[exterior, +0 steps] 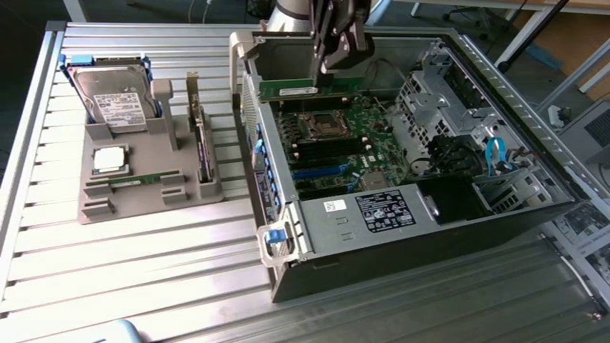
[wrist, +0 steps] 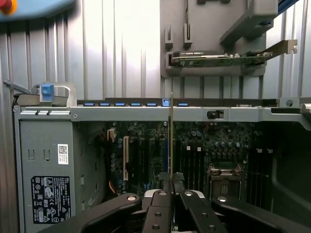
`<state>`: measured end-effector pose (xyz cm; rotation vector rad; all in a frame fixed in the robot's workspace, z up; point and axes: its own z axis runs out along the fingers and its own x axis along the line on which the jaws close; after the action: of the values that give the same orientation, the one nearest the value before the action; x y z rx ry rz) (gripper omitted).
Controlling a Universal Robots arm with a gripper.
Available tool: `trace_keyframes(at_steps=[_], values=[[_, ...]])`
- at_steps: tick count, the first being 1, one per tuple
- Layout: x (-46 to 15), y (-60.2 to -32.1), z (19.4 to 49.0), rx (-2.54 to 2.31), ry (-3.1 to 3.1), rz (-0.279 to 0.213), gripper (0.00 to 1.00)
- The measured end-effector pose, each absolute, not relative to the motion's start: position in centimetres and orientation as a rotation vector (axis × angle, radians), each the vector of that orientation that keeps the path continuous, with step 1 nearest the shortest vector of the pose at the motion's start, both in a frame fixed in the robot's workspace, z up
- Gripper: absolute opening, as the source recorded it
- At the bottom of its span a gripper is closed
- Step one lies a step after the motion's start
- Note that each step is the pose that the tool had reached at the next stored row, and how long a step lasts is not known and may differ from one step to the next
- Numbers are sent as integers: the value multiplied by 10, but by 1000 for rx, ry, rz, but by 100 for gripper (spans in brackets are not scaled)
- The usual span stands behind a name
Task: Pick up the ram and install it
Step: 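Pick up the ram and move it above insertion slot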
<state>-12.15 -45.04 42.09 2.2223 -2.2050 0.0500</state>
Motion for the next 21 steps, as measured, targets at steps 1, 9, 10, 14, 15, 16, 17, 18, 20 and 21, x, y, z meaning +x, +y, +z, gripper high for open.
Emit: trace_keyframes(at_steps=[1,9,10,14,15,16,17,18,20,21], values=[[-121,-450,421,2222,-2205,50,12],[-111,-450,421,2222,-2205,50,12],[-110,-450,421,2222,-2205,50,12],[-105,-450,421,2222,-2204,51,12],[-104,-450,421,2222,-2204,51,12],[-103,-450,421,2222,-2204,51,12],[-101,-450,421,2222,-2204,51,12],[-100,-450,421,2222,-2204,51,12],[-97,-450,421,2222,-2204,51,12],[-96,-450,421,2222,-2204,51,12]])
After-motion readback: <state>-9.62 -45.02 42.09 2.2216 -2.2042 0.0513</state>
